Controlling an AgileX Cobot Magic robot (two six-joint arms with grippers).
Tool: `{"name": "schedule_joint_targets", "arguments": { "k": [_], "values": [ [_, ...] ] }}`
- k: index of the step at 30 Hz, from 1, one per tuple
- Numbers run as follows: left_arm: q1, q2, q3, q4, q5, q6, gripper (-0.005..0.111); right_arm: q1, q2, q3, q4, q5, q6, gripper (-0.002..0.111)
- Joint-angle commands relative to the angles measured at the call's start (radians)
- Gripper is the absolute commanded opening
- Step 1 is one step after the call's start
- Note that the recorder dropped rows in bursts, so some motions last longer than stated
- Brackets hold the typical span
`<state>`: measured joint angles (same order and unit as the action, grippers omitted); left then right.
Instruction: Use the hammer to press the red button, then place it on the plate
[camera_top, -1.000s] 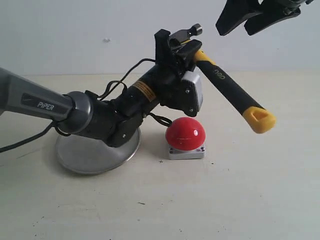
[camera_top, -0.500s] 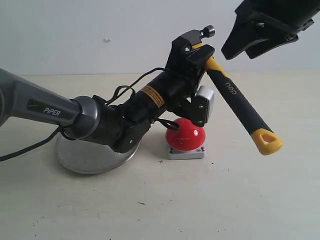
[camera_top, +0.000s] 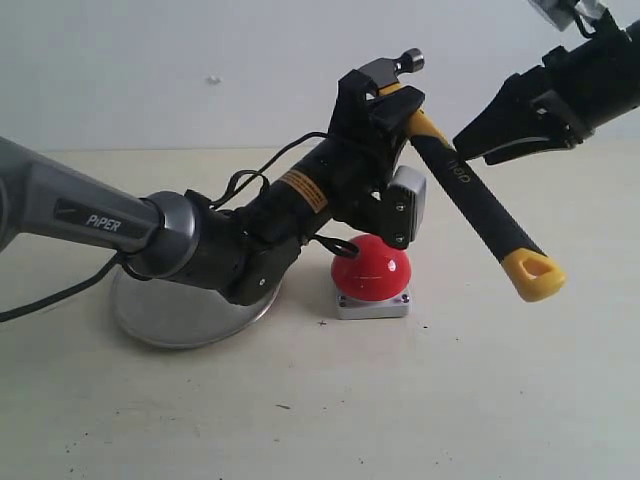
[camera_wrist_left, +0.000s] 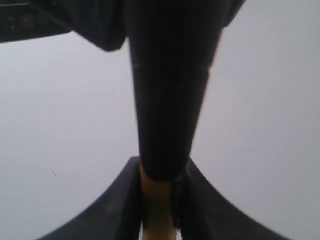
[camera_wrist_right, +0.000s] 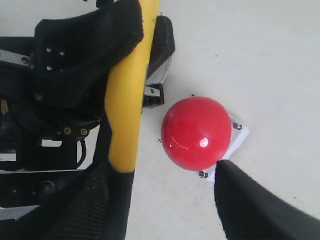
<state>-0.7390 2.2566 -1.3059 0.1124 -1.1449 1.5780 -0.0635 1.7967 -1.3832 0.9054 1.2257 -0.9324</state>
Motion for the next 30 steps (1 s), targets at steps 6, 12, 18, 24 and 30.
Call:
{"name": "schedule_joint_targets", "arguments": {
  "k": [6,12,18,24,30],
  "values": [
    [0.042,-0.037,-0.02,-0.015,-0.076,-0.098,0.0,0.03,-0.052,0.003,0.068,-0.005,0.0,0.055],
    [0.056,-0.037,-0.049,-0.001,-0.076,-0.139,0.0,0.106,-0.052,0.021,0.063,-0.005,0.0,0.055],
    [0.056,-0.037,-0.051,0.028,-0.076,-0.142,0.0,0.111,-0.052,0.021,0.056,-0.005,0.0,0.055],
    [0.049,-0.039,-0.055,0.073,-0.076,-0.138,0.0,0.111,-0.031,0.021,0.086,-0.005,0.019,0.05],
    [0.049,-0.039,-0.055,0.064,-0.076,-0.138,0.0,0.111,-0.005,0.021,0.088,-0.005,0.029,0.046]
  ]
}}
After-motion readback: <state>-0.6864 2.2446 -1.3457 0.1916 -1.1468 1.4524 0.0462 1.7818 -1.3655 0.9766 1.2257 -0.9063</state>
